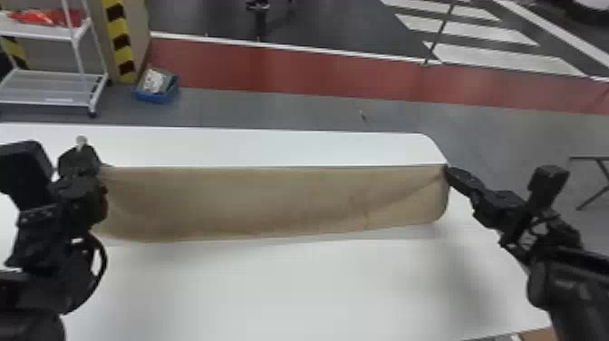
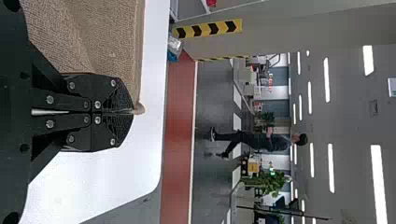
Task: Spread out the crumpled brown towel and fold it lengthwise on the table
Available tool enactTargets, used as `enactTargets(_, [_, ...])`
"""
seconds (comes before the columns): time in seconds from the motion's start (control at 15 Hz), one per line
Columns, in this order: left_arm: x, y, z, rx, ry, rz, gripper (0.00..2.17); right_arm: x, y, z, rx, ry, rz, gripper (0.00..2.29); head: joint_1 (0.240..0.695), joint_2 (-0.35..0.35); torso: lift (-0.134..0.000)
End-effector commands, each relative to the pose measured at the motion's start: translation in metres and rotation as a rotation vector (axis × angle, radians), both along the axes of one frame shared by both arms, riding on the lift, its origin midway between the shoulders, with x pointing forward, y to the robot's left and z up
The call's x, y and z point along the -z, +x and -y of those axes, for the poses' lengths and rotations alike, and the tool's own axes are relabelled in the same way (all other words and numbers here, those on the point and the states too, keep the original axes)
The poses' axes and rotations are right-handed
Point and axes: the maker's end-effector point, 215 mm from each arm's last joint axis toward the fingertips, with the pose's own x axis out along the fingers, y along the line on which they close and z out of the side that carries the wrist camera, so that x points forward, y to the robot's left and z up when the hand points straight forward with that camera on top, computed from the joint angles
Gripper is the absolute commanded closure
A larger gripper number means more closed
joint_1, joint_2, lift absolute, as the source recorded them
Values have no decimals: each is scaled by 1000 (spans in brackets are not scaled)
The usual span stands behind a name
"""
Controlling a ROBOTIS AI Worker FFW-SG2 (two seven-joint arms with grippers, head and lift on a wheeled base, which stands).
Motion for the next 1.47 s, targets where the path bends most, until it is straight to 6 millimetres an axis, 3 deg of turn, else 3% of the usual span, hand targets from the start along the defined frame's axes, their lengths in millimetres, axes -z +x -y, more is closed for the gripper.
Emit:
enactTargets(0.0, [6, 16, 6, -5, 26, -14, 1214, 0, 13, -5, -1, -14, 4, 1649, 695, -240, -124])
enactTargets(0.27, [29, 28, 13, 1, 37, -58, 1214, 9, 27, -10, -2, -38, -3, 1649, 695, -236, -124])
enactTargets(0.53, [38, 34, 10, -1, 48, -75, 1210, 22, 41, -20, 0, -104, -19, 1646, 695, -226, -124])
enactTargets(0.6, [40, 36, 9, 1, 53, -80, 1075, 28, 46, -21, 12, -122, -36, 1619, 695, -223, -124])
enactTargets(0.73, [43, 39, 6, 7, 77, -86, 124, 36, 53, -24, 38, -155, -49, 910, 695, -219, -124])
enactTargets(0.8, [43, 38, 3, 9, 94, -82, 26, 36, 55, -22, 47, -165, -47, 340, 695, -217, -124])
enactTargets(0.87, [43, 34, -3, 1, 105, -74, 22, 35, 55, -22, 47, -173, -40, 90, 695, -217, -124])
enactTargets(1.13, [36, 13, -31, -5, 111, -39, 26, 37, 52, -14, 69, -168, -40, 53, 695, -199, -124])
enactTargets(1.4, [29, -5, -48, -18, 120, -26, 26, 39, 33, 0, 96, -156, -34, 66, 695, -188, -124])
